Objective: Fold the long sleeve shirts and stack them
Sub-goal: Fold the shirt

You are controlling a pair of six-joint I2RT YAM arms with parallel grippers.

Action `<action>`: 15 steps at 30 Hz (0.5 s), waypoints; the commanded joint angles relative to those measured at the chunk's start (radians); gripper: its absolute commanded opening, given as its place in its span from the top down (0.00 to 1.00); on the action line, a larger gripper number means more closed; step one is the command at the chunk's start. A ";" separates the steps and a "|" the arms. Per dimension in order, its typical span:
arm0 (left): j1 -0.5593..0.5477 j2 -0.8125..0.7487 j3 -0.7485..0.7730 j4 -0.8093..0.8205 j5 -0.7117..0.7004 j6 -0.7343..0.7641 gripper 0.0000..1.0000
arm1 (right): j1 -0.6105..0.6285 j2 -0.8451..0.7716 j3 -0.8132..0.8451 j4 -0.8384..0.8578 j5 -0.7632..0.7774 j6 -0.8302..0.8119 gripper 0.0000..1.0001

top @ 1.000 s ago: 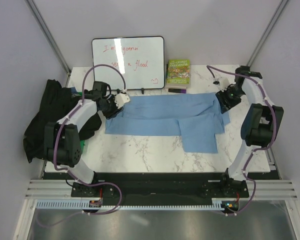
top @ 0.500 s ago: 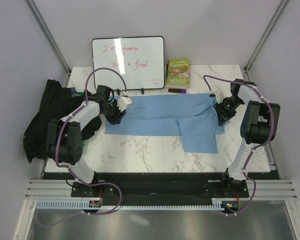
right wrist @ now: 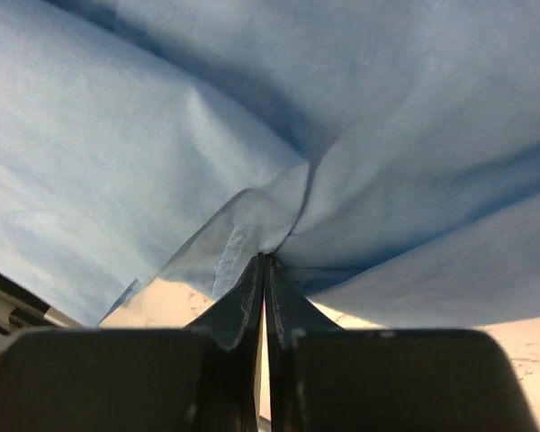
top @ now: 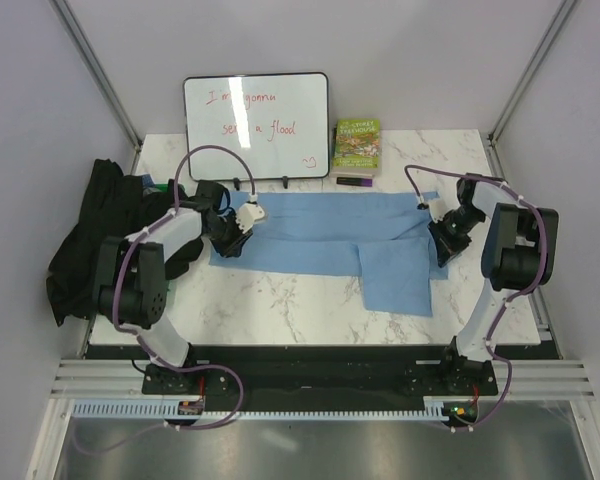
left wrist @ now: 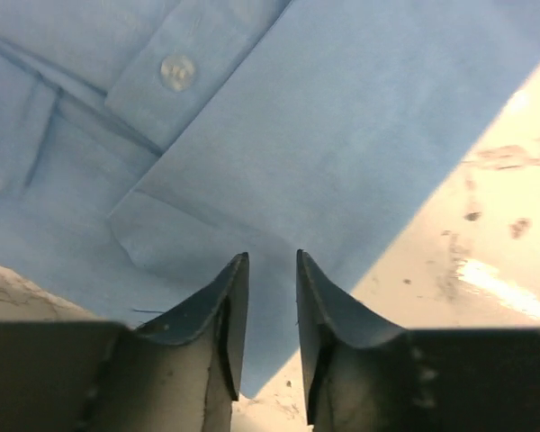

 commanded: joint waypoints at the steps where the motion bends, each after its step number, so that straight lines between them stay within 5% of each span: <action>1: -0.129 -0.221 -0.009 0.003 0.148 0.076 0.59 | 0.008 -0.124 0.000 -0.079 -0.021 -0.002 0.94; 6: -0.443 -0.355 -0.076 0.092 0.120 0.107 0.51 | -0.005 -0.164 -0.002 -0.068 0.043 -0.004 0.60; 10: -0.703 -0.367 -0.112 0.234 0.091 0.023 0.48 | -0.016 -0.185 0.056 -0.082 -0.006 0.008 0.62; 15: -0.973 -0.181 -0.035 0.370 0.025 -0.036 0.49 | 0.030 -0.201 0.086 -0.126 -0.156 0.040 0.69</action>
